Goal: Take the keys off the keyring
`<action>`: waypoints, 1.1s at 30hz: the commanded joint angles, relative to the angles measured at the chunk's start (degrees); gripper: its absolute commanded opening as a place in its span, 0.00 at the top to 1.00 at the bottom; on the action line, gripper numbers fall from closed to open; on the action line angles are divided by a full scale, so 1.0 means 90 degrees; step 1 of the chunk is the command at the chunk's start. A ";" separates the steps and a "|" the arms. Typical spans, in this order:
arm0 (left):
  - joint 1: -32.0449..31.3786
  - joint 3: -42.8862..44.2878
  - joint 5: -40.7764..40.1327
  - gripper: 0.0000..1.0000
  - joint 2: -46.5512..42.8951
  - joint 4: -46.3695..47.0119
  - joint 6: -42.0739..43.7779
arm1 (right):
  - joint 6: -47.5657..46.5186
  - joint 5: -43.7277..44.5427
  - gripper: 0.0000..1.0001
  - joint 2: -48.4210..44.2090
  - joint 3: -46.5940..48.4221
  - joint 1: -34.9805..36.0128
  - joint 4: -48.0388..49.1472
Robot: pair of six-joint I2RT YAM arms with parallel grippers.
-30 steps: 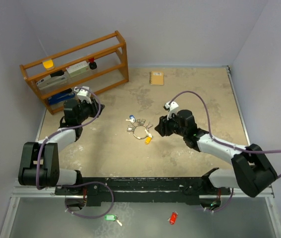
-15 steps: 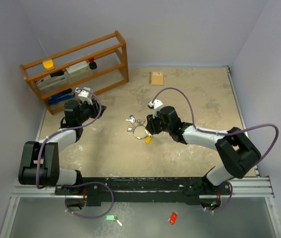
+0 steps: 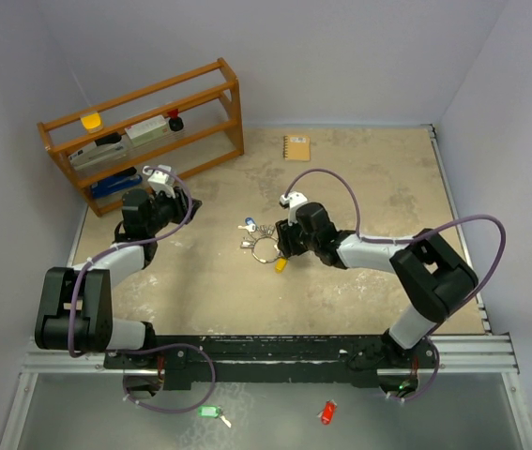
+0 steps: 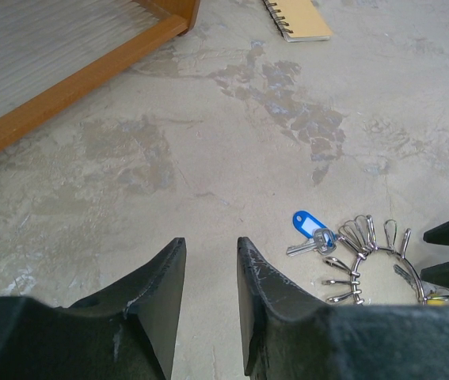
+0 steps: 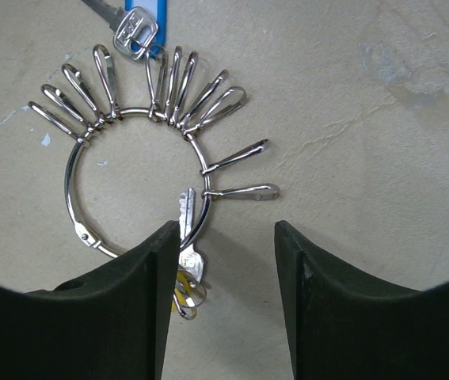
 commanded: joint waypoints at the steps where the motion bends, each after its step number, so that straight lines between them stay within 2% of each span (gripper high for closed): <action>1: -0.0068 0.0095 -0.0034 0.69 -0.0004 0.0263 0.0016 | 0.0089 0.0177 0.43 -0.0025 0.0191 -0.0009 0.0108; 9: -0.0117 0.0134 -0.0059 0.57 0.0104 0.0250 0.0053 | 0.0111 0.0090 0.42 0.0390 0.0425 -0.0017 0.0069; 13: -0.0127 0.0132 -0.0103 0.39 0.0104 0.0249 0.0065 | 0.0106 0.0055 0.42 0.0610 0.0593 -0.0014 0.0017; 15: -0.0127 0.0129 -0.0120 0.34 0.0106 0.0254 0.0079 | 0.0092 0.0038 0.43 0.0692 0.0673 -0.0009 0.0004; 22: -0.0137 0.0192 -0.0113 0.33 0.0168 0.0180 0.0113 | 0.0091 0.0008 0.49 0.0983 0.0921 -0.0004 -0.0227; 27: -0.0286 0.0243 0.0160 0.33 0.0219 0.0166 0.0244 | 0.0065 -0.0043 0.49 0.0840 0.0793 -0.0003 -0.0122; 29: -0.0659 0.0393 0.0213 0.30 0.0285 -0.0230 0.0522 | -0.0004 -0.0001 0.47 0.0641 0.0742 0.0002 -0.0078; 33: -0.1707 0.0965 -0.0275 0.26 0.0520 -0.1533 0.1376 | -0.0241 0.0018 0.34 0.0152 0.0685 0.0001 0.0076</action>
